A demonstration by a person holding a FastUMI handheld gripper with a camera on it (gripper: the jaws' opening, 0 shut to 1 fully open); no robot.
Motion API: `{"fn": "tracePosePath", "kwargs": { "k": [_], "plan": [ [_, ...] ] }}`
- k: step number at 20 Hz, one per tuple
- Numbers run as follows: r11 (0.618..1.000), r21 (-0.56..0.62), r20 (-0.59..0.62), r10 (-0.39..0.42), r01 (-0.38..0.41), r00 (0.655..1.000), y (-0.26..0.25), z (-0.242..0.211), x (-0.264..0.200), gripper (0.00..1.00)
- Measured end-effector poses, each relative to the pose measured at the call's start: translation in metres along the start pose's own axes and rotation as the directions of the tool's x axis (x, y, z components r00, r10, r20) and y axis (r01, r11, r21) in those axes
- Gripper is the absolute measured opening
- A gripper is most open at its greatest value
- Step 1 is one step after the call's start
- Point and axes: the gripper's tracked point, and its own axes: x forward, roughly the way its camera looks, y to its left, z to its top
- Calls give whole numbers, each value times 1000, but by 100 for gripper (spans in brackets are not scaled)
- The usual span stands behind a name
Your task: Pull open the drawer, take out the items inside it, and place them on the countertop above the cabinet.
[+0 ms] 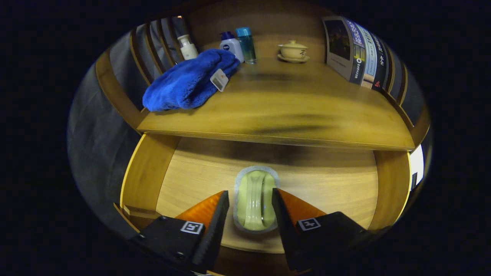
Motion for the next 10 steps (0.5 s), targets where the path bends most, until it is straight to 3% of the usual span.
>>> {"fn": "tracePosePath", "kwargs": {
  "k": [4, 6, 7, 10],
  "plan": [
    [1000, -10, -33, 25, -26, 999, 6, -11, 4, 61],
    [1000, 7, -44, 21, -20, 999, 2, -15, 8, 43],
    [999, 23, -53, 38, -37, 998, 4, -17, 8, 29],
    [996, 71, -18, 55, -53, 998, 2, -10, 5, 24]
  ]
}}
